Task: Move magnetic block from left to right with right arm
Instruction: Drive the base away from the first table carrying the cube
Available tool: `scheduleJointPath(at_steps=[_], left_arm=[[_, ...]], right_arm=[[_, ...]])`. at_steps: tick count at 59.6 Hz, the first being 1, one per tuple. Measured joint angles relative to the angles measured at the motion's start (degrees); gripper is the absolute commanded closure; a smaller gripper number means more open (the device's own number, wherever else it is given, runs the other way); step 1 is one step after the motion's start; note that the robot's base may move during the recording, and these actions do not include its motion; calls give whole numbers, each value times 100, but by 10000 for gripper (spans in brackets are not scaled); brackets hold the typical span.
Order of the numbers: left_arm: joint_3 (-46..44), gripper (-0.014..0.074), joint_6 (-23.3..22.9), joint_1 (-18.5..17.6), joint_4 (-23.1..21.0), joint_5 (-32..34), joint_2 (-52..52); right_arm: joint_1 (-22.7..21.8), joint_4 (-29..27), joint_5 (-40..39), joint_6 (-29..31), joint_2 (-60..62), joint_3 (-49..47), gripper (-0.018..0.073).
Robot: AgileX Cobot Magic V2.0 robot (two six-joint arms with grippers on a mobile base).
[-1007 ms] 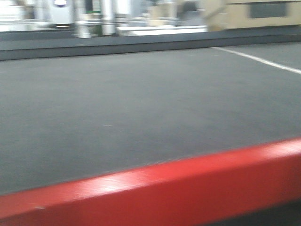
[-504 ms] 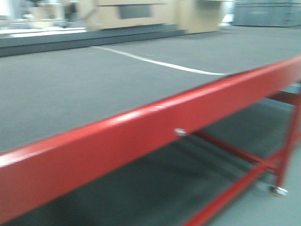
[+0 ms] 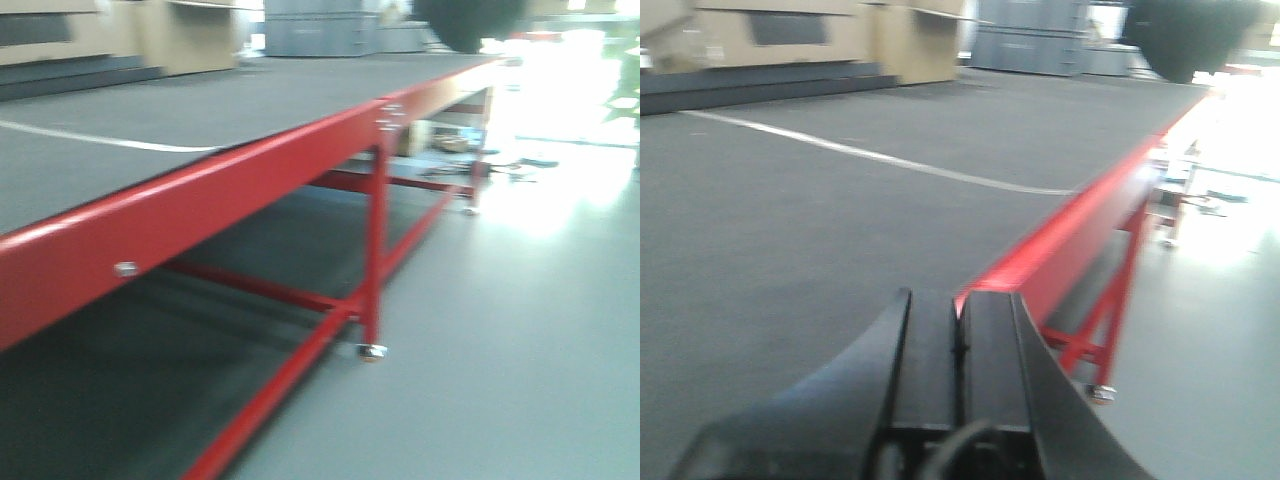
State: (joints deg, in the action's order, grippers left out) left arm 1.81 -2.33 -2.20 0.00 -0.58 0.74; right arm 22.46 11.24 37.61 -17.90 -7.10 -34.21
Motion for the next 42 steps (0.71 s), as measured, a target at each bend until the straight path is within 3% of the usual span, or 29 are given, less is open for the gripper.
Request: scheduleJointPath(at_steps=[42], left_arm=[[0,713,0,0,0,0,0]], right_arm=[[0,0,0,0,0,0,473]])
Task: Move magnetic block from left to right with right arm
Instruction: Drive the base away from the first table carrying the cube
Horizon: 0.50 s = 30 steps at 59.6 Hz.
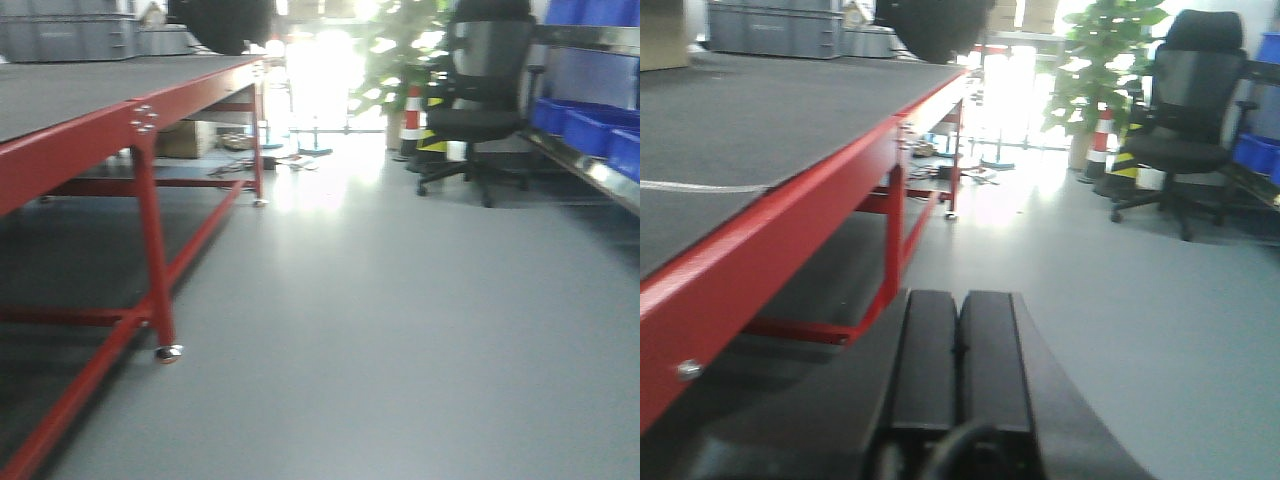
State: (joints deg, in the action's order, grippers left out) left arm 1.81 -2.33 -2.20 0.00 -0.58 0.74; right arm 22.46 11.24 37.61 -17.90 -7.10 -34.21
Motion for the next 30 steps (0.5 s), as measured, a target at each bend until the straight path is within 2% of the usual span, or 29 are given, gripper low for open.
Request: scheduleJointPath(at_steps=[30], left_arm=[[0,713,0,0,0,0,0]], right_arm=[[0,0,-10,0,12,0,473]])
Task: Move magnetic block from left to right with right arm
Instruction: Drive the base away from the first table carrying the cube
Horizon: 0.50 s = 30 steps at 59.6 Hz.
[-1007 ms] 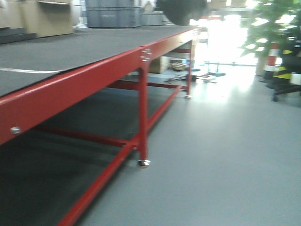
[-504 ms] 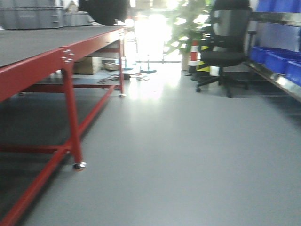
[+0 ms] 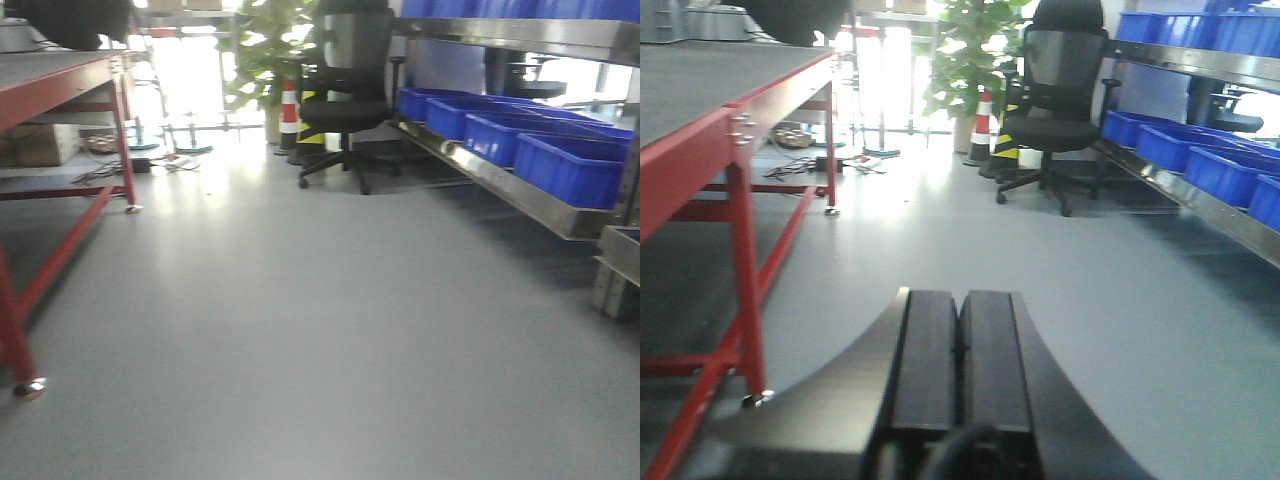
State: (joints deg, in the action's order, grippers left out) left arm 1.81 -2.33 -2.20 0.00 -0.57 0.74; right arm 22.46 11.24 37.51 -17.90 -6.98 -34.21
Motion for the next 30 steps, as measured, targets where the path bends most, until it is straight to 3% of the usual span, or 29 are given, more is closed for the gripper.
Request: scheduleJointPath(at_steps=[30], left_arm=[[0,713,0,0,0,0,0]], right_arm=[[0,0,0,0,0,0,473]])
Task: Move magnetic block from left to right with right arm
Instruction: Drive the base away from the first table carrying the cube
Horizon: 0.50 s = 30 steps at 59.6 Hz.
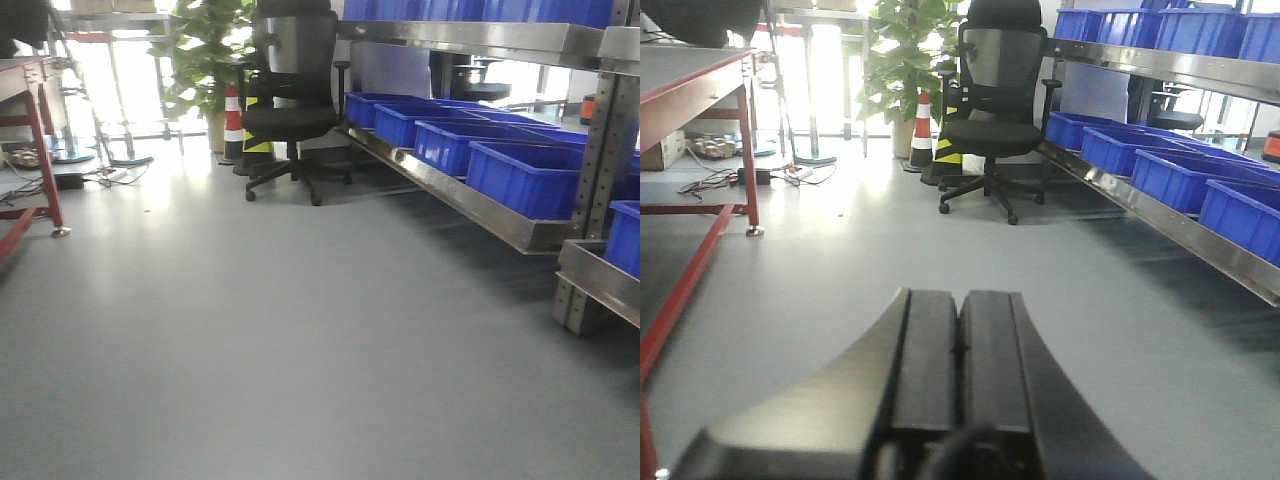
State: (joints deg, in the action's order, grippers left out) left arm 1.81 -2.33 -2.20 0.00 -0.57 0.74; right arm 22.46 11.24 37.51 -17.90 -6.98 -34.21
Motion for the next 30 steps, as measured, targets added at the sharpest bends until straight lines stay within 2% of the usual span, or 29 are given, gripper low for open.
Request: scheduleJointPath(at_steps=[30], left_arm=[[0,713,0,0,0,0,0]], right_arm=[[0,0,0,0,0,0,473]])
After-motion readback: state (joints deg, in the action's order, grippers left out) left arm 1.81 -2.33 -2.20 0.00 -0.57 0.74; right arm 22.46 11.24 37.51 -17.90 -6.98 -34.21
